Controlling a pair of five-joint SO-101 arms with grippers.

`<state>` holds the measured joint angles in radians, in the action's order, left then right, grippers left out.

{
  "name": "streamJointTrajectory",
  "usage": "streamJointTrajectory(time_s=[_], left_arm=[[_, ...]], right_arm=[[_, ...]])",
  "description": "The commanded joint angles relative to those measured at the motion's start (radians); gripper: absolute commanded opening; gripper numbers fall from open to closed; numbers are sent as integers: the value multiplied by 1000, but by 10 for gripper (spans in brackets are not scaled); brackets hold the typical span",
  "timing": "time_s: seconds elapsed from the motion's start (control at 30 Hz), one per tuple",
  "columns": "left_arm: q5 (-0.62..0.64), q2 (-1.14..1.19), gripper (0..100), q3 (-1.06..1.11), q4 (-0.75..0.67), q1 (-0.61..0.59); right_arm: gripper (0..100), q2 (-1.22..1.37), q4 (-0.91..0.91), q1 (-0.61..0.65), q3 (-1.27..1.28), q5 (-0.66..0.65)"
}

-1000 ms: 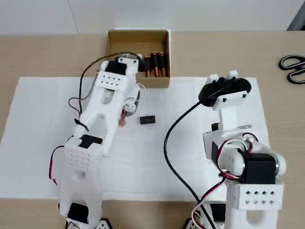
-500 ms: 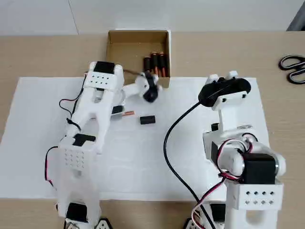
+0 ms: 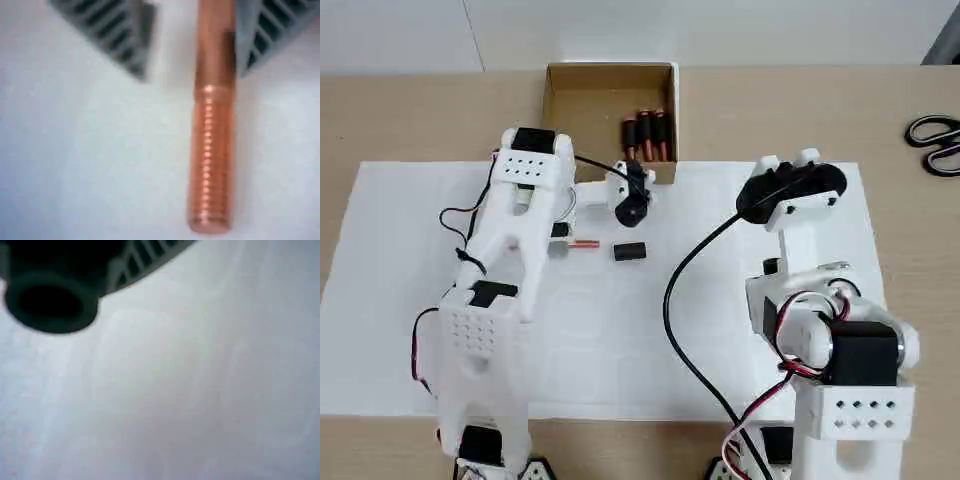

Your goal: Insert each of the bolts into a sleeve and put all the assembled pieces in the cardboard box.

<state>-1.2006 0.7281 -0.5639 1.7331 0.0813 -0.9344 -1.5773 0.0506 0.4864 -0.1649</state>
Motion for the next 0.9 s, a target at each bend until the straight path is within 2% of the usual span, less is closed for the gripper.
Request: streamJointTrajectory(time_s=[0.0,0.23,0.3,0.37,0.5,0.73,0.8,0.87], left_arm=[[29,-21,221,-7,20,2],[118,-195,221,-5,20,3],[184,-269,221,-1,20,3],[305,-333,221,1,20,3],[666,-425,221,2,20,2],[1547,-393,221,70,18,-14],[1708,-368,221,136,18,-14],[1803,-344,221,154,-2,-5]], right_arm=[[5,-15,4,-10,-6,11],[5,-15,2,-10,-6,12],[5,-15,2,-10,-5,12],[5,-15,2,-10,-5,14],[5,-15,10,-10,-5,14],[5,-15,10,-10,-5,15],[5,-15,10,-10,-5,15],[5,-15,10,-10,-5,15]])
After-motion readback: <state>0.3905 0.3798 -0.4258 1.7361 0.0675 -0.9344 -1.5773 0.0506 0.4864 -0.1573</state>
